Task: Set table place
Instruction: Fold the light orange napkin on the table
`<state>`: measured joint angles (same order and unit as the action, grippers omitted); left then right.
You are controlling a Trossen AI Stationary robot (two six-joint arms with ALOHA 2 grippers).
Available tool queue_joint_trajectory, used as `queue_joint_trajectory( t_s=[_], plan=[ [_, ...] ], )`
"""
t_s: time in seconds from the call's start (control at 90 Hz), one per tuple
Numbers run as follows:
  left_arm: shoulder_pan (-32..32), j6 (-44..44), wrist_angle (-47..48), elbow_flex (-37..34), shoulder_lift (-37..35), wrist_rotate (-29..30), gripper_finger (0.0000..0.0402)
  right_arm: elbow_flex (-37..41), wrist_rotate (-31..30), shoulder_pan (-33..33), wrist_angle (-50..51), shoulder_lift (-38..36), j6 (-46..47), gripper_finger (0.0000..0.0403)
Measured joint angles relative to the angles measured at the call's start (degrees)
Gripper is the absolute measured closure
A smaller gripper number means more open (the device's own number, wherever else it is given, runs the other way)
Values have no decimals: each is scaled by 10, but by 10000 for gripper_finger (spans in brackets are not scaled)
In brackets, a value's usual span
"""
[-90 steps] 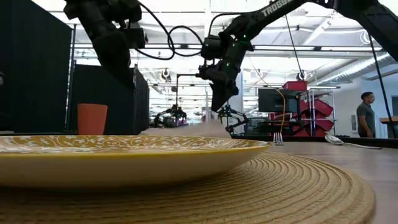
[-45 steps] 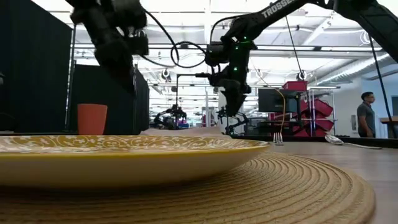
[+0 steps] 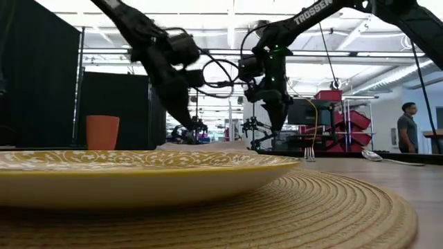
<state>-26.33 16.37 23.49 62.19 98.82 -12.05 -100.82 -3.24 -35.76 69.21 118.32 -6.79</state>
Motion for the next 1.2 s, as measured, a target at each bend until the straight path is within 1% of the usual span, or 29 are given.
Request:
queue_joint_trajectory(
  t_s=[0.211, 0.467, 0.544, 0.644, 0.722, 0.789, 0.867, 0.933, 1.022, 1.089, 1.2],
  plan=[
    [-3, 10, 14, 71, 70, -12, 402, 0, 2, -28, 0, -8, 0, 238],
    [-28, 5, 15, 88, 129, -12, 402, 0, 3, -58, -5, -55, 1, 238],
    [-36, -7, 21, 88, 137, 1, 402, 0, 3, -63, -9, -71, 1, 238],
    [-43, -27, 35, 89, 137, 35, 402, 0, 3, -67, -17, -92, 1, 238],
    [-45, -63, 54, 90, 135, 76, 402, 0, 3, -70, -19, -106, 1, 238],
    [-46, -96, 87, 90, 128, 113, 402, 0, 3, -71, -19, -114, 1, 238],
    [-46, -142, 112, 90, 126, 135, 402, 0, 3, -71, -18, -122, 1, 238],
    [-44, -197, 156, 90, 119, 141, 402, 0, 3, -71, -18, -125, 1, 238],
    [-35, -232, 189, 89, 111, 142, 402, 0, 4, -71, -15, -125, -1, 238],
    [-20, -245, 206, 86, 98, 143, 402, 0, 5, -71, -13, -125, -3, 238],
    [14, -249, 199, 95, 49, 144, 402, 0, 6, -71, -12, -125, -6, 238]
  ],
)
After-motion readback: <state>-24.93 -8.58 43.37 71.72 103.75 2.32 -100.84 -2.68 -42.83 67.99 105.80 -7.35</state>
